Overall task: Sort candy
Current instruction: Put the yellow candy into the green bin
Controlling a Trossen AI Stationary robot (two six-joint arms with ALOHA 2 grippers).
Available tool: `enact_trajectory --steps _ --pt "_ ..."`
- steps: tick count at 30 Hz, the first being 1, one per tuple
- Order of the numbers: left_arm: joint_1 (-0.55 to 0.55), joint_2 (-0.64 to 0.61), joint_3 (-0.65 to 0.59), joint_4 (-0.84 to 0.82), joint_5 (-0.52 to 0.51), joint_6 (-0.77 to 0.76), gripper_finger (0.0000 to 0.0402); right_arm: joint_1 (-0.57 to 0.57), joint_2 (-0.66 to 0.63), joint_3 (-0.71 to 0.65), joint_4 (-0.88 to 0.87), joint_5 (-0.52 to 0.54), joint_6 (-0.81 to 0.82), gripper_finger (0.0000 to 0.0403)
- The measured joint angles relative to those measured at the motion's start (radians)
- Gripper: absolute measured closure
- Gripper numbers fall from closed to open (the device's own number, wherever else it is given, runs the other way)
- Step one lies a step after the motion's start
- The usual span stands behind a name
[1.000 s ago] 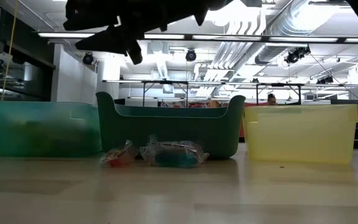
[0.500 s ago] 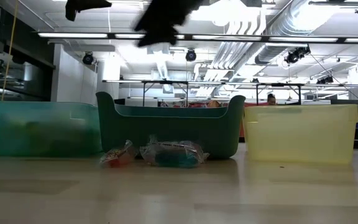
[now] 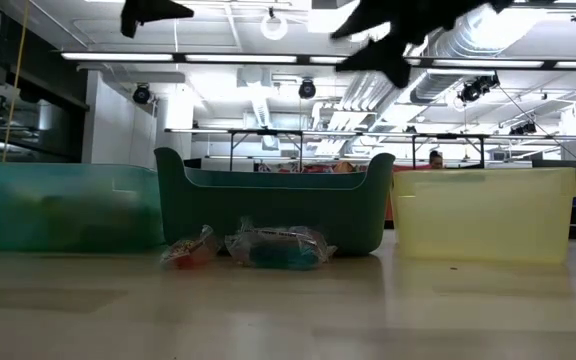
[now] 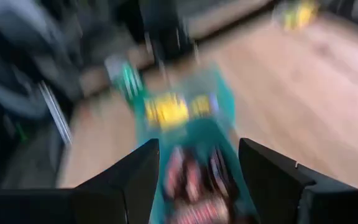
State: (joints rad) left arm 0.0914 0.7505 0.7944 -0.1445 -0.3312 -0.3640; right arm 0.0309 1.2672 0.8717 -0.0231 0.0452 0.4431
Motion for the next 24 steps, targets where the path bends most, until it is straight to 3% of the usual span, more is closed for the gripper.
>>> enact_trajectory --steps 6,11,13,18,24 --pt "-0.004 0.084 0.0 0.146 0.144 -0.018 0.0183 0.002 -0.13 -0.145 0.39 0.105 0.011 0.0187" --pt "-0.061 0.117 -0.028 0.283 0.216 -0.052 0.0183 0.005 -0.136 -0.148 0.449 0.103 -0.109 0.0187" --pt "-0.099 0.123 -0.062 0.344 0.203 -0.065 0.0183 0.005 -0.136 -0.145 0.451 0.103 -0.111 0.0187" --pt "-0.182 0.121 -0.192 0.495 0.056 -0.108 0.0183 0.004 -0.136 -0.145 0.446 0.103 -0.111 0.0187" --pt "-0.197 0.107 -0.23 0.517 -0.043 -0.13 0.0183 0.002 -0.136 -0.145 0.415 0.104 -0.111 0.0187"
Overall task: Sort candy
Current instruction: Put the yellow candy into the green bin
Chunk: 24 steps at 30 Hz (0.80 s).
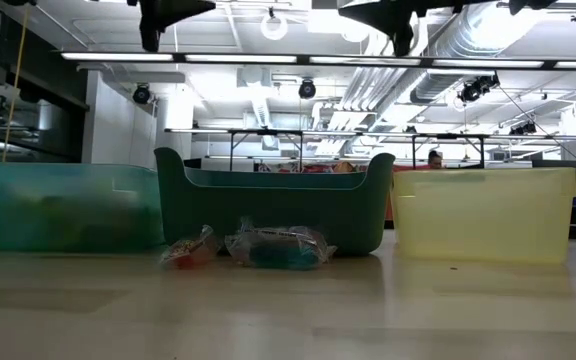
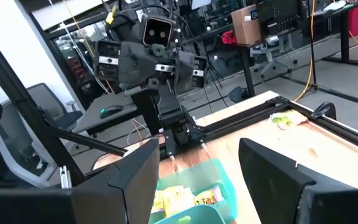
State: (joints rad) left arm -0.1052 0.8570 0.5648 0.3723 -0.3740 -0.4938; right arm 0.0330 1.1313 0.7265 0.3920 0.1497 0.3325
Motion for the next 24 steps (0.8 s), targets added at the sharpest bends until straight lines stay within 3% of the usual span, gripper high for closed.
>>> enact_trajectory --steps 3,7,12,16,19,24 --pt "0.009 0.0 0.015 -0.049 -0.085 0.023 0.0183 0.0 0.0 0.0 -0.021 0.0 0.007 0.0187" --pt "0.092 0.032 0.147 -0.347 -0.2 -0.039 0.0183 0.0 0.0 0.001 -0.051 0.0 0.007 0.0187" --pt "0.292 0.132 0.364 -0.856 -0.179 -0.188 0.0183 0.0 0.0 0.001 -0.104 0.0 0.007 0.0187" --pt "0.462 0.229 0.463 -1.179 -0.151 -0.251 0.0183 0.0 0.001 0.001 -0.147 0.001 -0.022 0.0187" --pt "0.58 0.296 0.473 -1.275 -0.116 -0.235 0.0183 0.0 0.001 0.001 -0.156 0.02 -0.047 0.0187" --pt "0.754 0.425 0.461 -1.286 -0.08 -0.142 0.0183 0.0 0.001 0.001 -0.172 0.117 -0.053 0.0187"
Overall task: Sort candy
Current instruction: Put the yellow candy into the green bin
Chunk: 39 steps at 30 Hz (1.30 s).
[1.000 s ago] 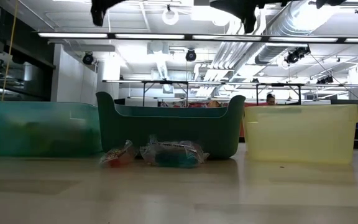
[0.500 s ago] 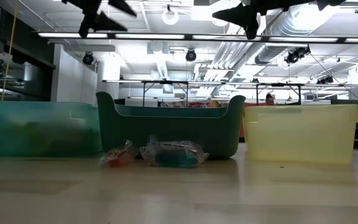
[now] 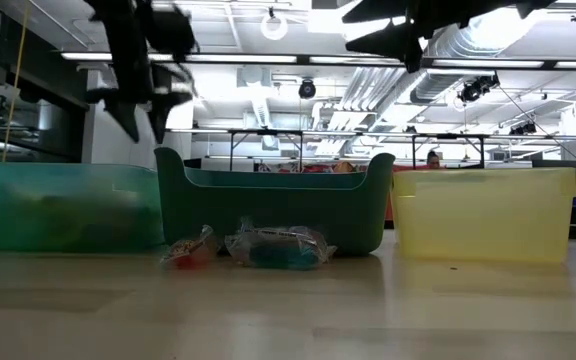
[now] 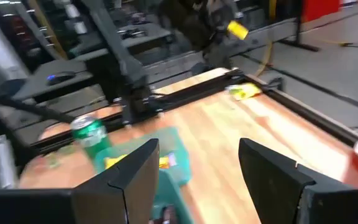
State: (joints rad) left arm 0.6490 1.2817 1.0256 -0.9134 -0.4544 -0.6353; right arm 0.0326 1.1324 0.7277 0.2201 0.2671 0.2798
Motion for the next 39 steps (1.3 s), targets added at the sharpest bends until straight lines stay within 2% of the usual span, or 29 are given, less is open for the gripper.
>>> enact_trajectory --steps 8,14,25,32,39 --pt "0.204 0.213 0.0 0.001 -0.019 -0.006 0.0183 0.0 0.0 0.0 -0.007 0.144 0.073 0.0187" --pt "0.266 0.323 0.0 0.003 0.001 0.017 0.0183 -0.05 0.0 0.0 -0.073 0.186 0.168 0.0187" --pt "0.341 0.457 0.009 0.091 -0.003 0.042 0.0183 -0.196 0.0 0.0 -0.163 0.026 0.218 0.0187" --pt "0.33 0.496 0.024 0.24 0.08 0.013 0.0186 -0.223 0.0 0.0 -0.184 0.004 0.213 0.0187" --pt "0.34 0.503 0.024 0.278 0.013 -0.06 0.0201 -0.223 0.0 0.0 -0.196 -0.029 0.213 0.0187"
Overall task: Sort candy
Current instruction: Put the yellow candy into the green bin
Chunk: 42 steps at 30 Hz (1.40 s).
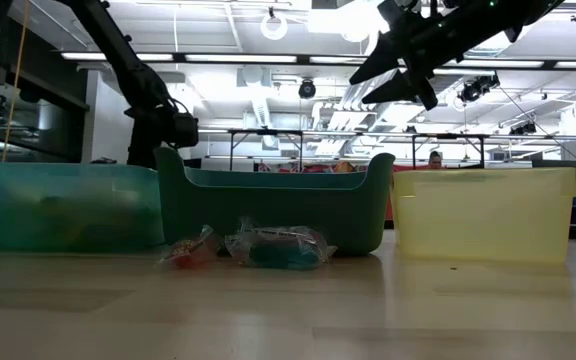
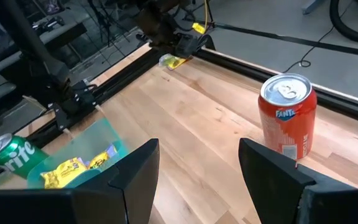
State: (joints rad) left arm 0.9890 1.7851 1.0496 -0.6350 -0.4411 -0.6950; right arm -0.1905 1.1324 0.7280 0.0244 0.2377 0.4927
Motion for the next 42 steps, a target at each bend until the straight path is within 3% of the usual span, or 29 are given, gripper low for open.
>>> enact_trajectory --steps 15,24,31,37,42 --pt "-0.095 0.1 0.002 0.064 -0.038 -0.107 0.0266 0.001 0.0 0.0 -0.019 -0.041 0.05 0.0187" --pt "-0.184 0.077 -0.004 0.02 0.159 -0.018 0.0394 0.001 0.0 0.0 -0.047 -0.048 0.041 0.0187" --pt "-0.333 -0.036 -0.011 0.015 0.353 -0.054 0.04 0.0 0.0 0.0 -0.047 -0.048 0.021 0.0187" --pt "-0.329 -0.194 -0.009 0.036 0.229 -0.054 0.0401 0.0 0.0 0.0 -0.049 -0.047 -0.002 0.0187" --pt "-0.266 -0.244 -0.009 0.051 0.211 -0.019 0.0401 0.0 0.0 0.0 -0.051 -0.047 0.0 0.0187"
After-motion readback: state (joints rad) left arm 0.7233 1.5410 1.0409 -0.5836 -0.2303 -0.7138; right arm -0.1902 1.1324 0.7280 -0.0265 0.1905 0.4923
